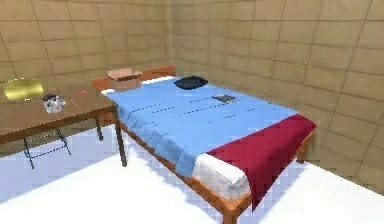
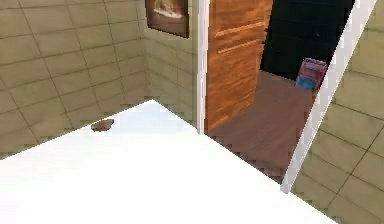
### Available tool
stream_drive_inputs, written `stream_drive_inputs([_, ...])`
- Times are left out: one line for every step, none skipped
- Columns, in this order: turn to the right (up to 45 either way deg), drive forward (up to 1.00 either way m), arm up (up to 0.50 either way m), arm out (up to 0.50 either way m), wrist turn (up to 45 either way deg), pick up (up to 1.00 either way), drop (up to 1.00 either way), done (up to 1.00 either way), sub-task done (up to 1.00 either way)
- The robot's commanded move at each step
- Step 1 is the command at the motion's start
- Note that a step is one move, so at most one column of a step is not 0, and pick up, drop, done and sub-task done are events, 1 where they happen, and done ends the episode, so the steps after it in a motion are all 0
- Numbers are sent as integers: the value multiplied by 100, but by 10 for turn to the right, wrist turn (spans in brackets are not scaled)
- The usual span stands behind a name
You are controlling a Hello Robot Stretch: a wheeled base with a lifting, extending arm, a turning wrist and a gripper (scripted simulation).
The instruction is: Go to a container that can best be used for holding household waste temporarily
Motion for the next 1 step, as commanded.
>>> stream_drive_inputs([450,0,0,0,0,0,0,0,0])
